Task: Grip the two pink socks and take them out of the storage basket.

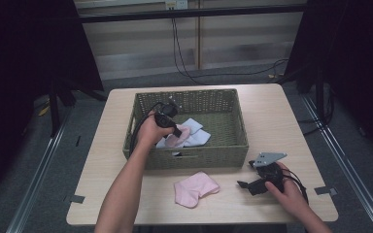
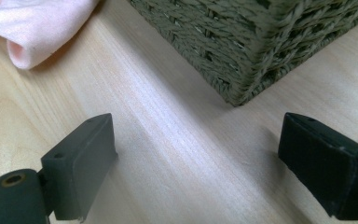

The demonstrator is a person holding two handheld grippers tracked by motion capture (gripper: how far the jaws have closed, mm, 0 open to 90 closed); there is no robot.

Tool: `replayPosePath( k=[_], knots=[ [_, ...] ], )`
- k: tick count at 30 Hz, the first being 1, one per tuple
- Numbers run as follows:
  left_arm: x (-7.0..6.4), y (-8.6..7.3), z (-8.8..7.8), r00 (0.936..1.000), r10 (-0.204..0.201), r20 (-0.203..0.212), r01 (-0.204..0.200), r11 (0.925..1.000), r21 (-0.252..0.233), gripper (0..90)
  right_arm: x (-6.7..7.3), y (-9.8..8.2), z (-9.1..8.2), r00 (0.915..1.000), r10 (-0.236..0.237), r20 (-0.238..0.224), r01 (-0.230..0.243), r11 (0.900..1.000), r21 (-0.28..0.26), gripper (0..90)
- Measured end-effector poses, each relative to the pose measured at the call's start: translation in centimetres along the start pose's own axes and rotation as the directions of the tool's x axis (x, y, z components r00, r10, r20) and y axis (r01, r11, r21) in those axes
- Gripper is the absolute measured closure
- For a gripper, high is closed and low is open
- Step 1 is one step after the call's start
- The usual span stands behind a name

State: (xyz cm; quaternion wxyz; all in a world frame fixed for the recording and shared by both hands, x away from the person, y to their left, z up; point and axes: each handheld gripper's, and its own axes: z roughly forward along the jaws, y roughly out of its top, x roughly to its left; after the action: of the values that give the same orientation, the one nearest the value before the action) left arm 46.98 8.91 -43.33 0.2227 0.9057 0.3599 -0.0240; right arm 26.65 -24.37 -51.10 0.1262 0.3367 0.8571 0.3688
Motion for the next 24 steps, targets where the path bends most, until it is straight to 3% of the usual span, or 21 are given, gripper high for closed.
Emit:
replayPosePath(
  k=[4,6,9,15,24],
  knots=[
    [-0.3,0.3,-1.3,1.0,0.007,0.005,-0.007,1.0,0.004,83.3,0.0,0.0,0.0,1.0,0.0,0.0,0.0,1.0,0.0,10.3],
    [-0.3,0.4,-2.1,0.9994,-0.005,0.035,0.006,0.9999,-0.013,83.4,0.0,0.0,0.0,1.0,-0.002,0.0,0.002,1.0,-0.001,10.2],
    [-0.5,0.5,-3.1,0.9995,0.012,0.03,-0.012,0.9999,-0.007,83.4,0.0,0.0,0.0,1.0,0.001,0.0,-0.001,1.0,0.0,10.3],
    [-1.0,0.8,-4.9,0.9985,0.014,0.053,-0.013,0.9999,-0.008,83.4,0.0,0.0,0.0,1.0,0.003,-0.001,-0.003,1.0,0.0,10.3],
    [-1.1,1.0,-6.8,0.9984,0.013,0.054,-0.013,0.9999,-0.003,83.4,0.0,0.0,0.0,1.0,0.003,0.001,-0.003,1.0,-0.001,10.3]
  ],
)
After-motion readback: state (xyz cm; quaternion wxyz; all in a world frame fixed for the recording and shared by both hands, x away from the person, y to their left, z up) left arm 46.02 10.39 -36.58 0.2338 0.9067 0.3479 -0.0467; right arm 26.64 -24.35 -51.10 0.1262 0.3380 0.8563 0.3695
